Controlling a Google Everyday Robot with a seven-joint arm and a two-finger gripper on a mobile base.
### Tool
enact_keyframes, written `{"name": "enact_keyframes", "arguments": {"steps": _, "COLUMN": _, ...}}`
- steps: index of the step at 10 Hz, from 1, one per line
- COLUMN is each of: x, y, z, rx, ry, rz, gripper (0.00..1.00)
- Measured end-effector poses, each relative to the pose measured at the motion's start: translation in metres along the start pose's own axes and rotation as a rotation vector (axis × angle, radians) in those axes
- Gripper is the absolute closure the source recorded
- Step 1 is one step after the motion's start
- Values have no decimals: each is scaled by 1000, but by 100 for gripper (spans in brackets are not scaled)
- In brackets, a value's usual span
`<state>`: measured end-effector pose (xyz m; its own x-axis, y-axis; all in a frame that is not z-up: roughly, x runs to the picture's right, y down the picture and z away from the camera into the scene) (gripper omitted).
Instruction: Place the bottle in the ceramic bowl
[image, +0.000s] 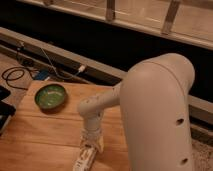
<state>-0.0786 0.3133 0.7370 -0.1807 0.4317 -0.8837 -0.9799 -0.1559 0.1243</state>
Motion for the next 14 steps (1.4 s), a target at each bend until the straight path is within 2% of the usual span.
{"name": "enact_keyframes", "arguments": {"steps": 1, "x": 5, "y": 2, "z": 19, "rx": -15, "ry": 49, "rz": 1, "gripper": 35}}
{"name": "enact_keyframes", "arguments": {"steps": 2, "x": 10, "y": 4, "z": 29, "rx": -25, "ry": 82, "rz": -1, "gripper": 38}}
{"name": "enact_keyframes", "arguments": {"steps": 3, "x": 13, "y": 7, "z": 35, "rx": -23, "ry": 95, "rz": -8, "gripper": 46}}
{"name": "enact_keyframes", "arguments": {"steps": 5, "x": 17, "y": 11, "z": 34, "rx": -21, "ry": 74, "rz": -14, "gripper": 68}}
{"name": "enact_keyframes", "arguments": {"steps": 7, "x": 16, "y": 11, "z": 34, "rx": -22, "ry": 73, "rz": -10, "gripper": 87}}
{"name": "enact_keyframes", "arguments": {"steps": 8, "x": 16, "y": 11, "z": 34, "rx": -22, "ry": 72, "rz": -12, "gripper": 95}}
{"name": "enact_keyframes", "arguments": {"steps": 9, "x": 16, "y": 12, "z": 34, "rx": -20, "ry": 66, "rz": -18, "gripper": 100}}
{"name": "enact_keyframes", "arguments": {"steps": 11, "x": 9, "y": 16, "z": 13, "rx": -32, "ry": 0, "rz": -37, "gripper": 100}}
{"name": "enact_keyframes", "arguments": {"steps": 13, "x": -2, "y": 22, "z": -31, "rx": -46, "ry": -100, "rz": -59, "gripper": 100}}
{"name": "enact_keyframes", "arguments": {"steps": 14, "x": -7, "y": 27, "z": -64, "rx": -56, "ry": -161, "rz": -71, "gripper": 100}}
